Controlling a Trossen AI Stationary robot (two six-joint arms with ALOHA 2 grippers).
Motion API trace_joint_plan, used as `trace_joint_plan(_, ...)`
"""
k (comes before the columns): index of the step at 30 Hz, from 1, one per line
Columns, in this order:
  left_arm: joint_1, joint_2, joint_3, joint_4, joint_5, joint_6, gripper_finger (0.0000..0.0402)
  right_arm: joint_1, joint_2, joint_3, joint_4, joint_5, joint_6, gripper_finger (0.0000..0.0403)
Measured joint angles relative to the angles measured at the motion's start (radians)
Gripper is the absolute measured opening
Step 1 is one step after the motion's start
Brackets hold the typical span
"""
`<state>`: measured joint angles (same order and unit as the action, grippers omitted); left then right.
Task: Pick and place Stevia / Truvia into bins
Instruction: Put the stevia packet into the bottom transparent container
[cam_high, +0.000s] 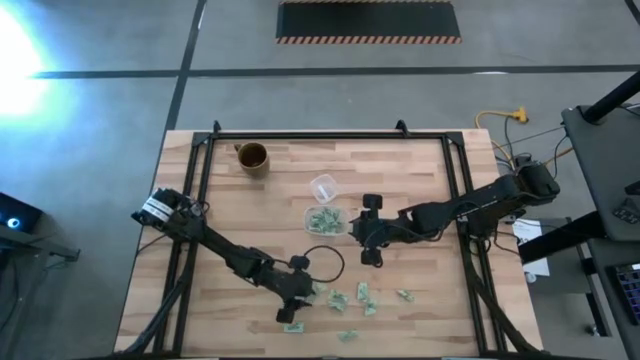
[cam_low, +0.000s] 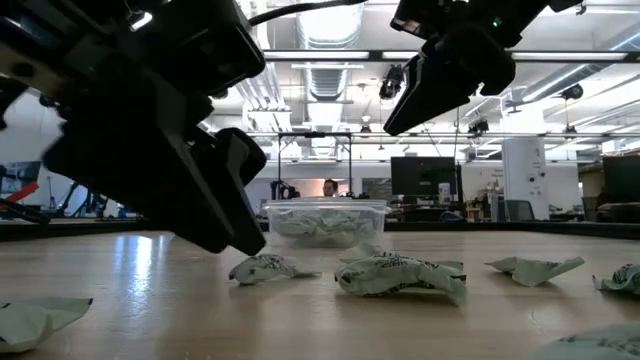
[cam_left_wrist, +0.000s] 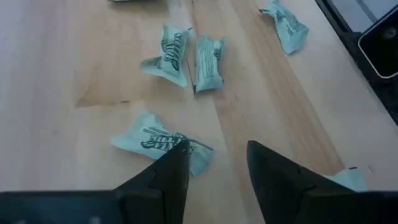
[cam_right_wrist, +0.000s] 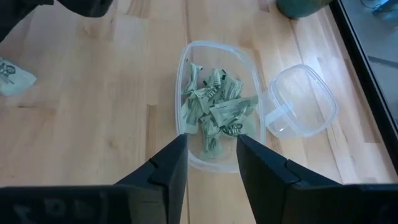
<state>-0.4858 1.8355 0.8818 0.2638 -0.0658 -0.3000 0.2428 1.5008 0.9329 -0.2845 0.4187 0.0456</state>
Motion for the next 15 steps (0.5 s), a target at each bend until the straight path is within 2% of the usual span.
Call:
trace_joint_plan(3,0.002,0.000,-0.003,0.000,-0.002,0.000,0.0170,0.000,0.000,0.000,0.000,0.000,0.000,0.0128)
trace_joint_plan(9,0.002,-0.001,-0.004,-0.002,-0.070,0.020,0.0218,0.000,0.000,0.000,0.000,0.000,0.000,0.0120)
trace_joint_plan(15,0.002,-0.001,0.002,-0.002,-0.097,0.075,0.0233,0.000,0.000,0.000,0.000,0.000,0.000,0.0116)
